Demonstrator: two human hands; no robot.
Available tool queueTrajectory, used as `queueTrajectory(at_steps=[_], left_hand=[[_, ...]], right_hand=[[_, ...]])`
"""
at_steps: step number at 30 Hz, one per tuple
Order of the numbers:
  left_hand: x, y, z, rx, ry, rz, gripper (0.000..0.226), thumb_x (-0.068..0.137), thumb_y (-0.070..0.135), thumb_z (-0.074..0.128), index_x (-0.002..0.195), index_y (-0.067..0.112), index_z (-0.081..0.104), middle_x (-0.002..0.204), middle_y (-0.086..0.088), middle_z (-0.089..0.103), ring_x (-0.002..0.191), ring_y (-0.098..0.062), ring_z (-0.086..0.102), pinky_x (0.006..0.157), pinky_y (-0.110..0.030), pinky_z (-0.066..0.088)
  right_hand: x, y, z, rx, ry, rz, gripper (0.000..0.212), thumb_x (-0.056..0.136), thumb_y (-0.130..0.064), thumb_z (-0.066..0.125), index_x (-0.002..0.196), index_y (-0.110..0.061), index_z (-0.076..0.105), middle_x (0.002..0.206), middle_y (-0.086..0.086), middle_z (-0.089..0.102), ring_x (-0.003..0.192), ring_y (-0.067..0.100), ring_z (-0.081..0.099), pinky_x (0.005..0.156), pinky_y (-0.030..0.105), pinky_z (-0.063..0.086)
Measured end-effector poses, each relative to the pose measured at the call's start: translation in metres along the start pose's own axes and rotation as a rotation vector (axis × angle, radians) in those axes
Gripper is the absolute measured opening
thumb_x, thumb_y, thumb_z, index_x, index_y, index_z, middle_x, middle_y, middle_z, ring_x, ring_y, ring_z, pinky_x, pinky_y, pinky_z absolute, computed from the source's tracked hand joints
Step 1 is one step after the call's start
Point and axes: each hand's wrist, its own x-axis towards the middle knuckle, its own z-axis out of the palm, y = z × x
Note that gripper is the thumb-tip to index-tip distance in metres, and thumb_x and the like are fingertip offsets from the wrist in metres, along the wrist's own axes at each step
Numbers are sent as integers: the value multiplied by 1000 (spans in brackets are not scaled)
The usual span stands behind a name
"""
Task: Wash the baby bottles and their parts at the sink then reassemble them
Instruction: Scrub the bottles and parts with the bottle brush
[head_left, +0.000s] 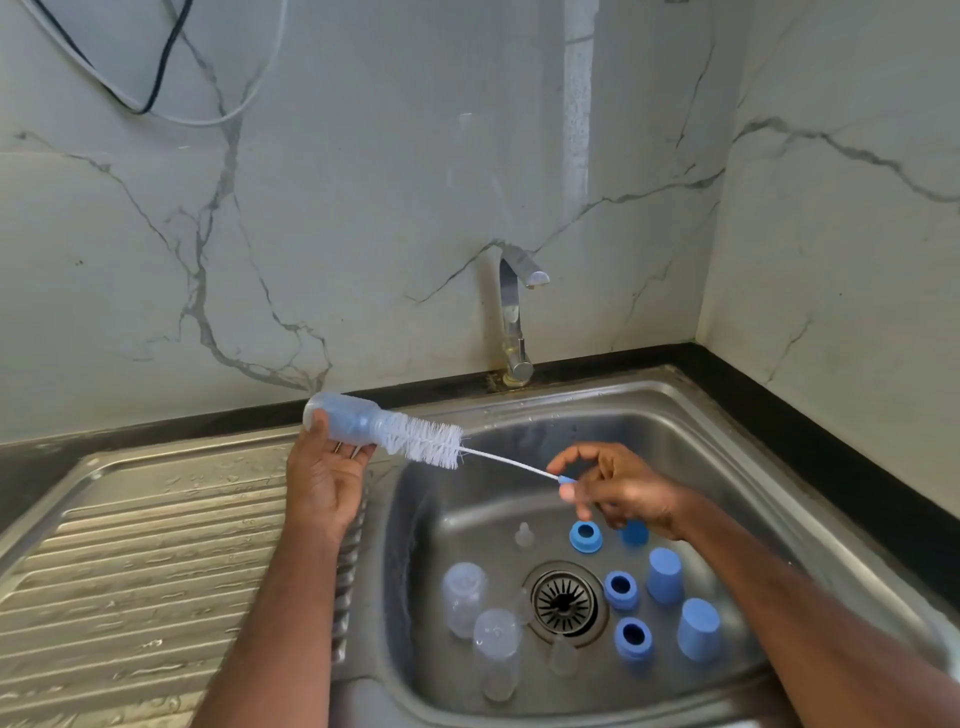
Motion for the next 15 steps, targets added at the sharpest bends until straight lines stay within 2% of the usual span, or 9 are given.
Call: queueTrajectory(at_steps=[1,2,3,5,7,9,10,12,15], left_hand=[[0,0,-1,18,-5,9,67,88,33,75,142,4,47,128,-17,60,117,-32,64,95,-44,57],[2,0,-2,38,-6,10,63,86,29,78,137,5,51,128,-18,60,120,-35,62,95,-45,57],[5,-2,-3,48,-2,3,44,90,22,73,129,8,56,127,-17,61,121,-37,62,93,-45,58],[9,-8,-6,51,21,-9,16,97,11,63,112,14,63,119,-12,67,119,-35,64,87,-42,61],[8,-7,-4,32,49,-1,21,92,15,70,112,13,63,117,-11,69,116,-32,66,87,-42,60],[7,-4,-6,-28,100,38,64,72,29,88,125,8,58,125,-14,67,115,-30,67,94,-45,58],[5,-2,-8,-54,135,59,78,68,32,90,132,5,55,130,-15,65,116,-29,67,98,-47,55],[4,-1,-11,-121,215,64,74,80,28,81,141,2,49,138,-17,60,120,-30,64,102,-48,52],[4,-3,-10,-146,265,50,61,90,21,73,141,0,48,136,-18,61,117,-30,66,91,-44,58]], right_hand=[[2,0,1,-80,88,-36,18,86,-20,79,99,-9,71,63,10,64,47,14,45,44,25,37],[7,1,2,-164,182,-64,12,86,-17,79,95,-12,72,68,6,70,51,13,53,48,27,45],[11,5,0,-296,268,-79,5,89,-21,76,91,-19,73,71,1,72,57,9,60,55,29,51],[16,11,-1,-656,348,-79,12,96,-40,64,91,-31,71,73,-11,70,67,3,64,69,32,57],[16,12,-4,-844,349,-56,26,101,-48,51,88,-32,67,68,-13,63,67,5,60,70,35,53],[12,6,-7,-817,337,-33,37,103,-45,48,78,-27,68,61,-11,59,61,6,55,65,31,45],[10,4,-7,-774,342,-32,40,103,-44,48,74,-24,69,58,-9,58,59,7,53,64,31,44],[8,6,-12,-698,346,-15,43,102,-44,49,69,-23,69,57,-5,58,57,10,52,65,38,47],[8,13,-19,-641,362,7,43,99,-50,50,67,-26,69,55,-6,57,57,11,53,70,46,53]])
